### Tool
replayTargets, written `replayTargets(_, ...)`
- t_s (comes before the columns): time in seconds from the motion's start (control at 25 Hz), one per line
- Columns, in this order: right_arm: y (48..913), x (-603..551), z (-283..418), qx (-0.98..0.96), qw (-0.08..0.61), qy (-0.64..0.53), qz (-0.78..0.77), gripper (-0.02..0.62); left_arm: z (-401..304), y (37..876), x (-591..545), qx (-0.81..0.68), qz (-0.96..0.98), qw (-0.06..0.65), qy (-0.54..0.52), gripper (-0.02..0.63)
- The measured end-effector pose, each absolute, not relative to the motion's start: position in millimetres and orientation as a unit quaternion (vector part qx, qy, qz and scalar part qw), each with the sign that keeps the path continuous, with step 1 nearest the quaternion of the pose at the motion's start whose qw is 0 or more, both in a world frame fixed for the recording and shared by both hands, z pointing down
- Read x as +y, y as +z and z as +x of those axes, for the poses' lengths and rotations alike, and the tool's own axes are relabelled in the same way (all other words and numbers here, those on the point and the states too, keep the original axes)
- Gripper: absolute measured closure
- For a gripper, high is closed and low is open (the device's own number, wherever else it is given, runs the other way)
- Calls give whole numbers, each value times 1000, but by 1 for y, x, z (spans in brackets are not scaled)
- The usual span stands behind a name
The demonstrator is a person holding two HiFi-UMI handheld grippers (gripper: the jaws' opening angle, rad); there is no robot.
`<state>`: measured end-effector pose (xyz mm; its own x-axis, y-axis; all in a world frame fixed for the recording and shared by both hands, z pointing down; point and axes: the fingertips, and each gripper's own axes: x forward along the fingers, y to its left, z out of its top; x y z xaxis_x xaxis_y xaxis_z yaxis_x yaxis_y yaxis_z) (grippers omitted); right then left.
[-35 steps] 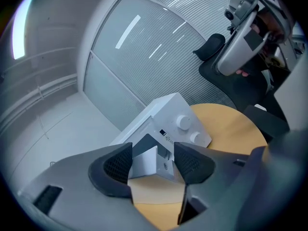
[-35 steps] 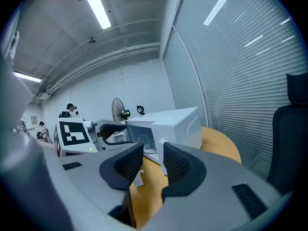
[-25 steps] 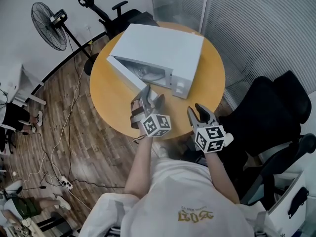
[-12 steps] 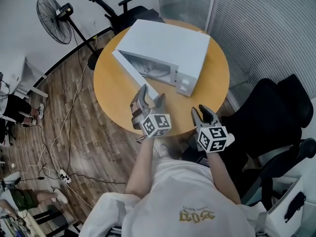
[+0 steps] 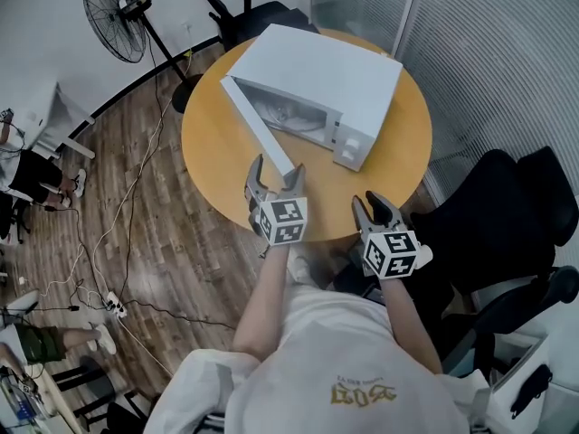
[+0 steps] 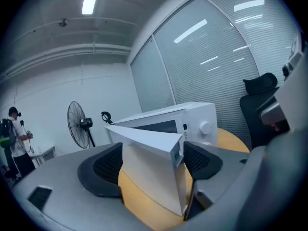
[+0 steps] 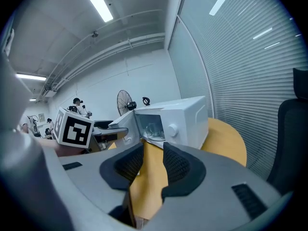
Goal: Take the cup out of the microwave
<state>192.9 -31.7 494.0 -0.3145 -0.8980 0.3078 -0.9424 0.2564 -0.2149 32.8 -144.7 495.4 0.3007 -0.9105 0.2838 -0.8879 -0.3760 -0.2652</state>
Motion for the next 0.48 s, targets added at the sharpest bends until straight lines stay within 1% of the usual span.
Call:
replayTargets(0.2,496,-31,192,-792,61,182,579,472,26,498,-143,566,-803,8,-186,218)
replayTargets(0.48,496,-30,197,-792,57,184,579,474,24,500,-139,576,-799,-10,-172,266)
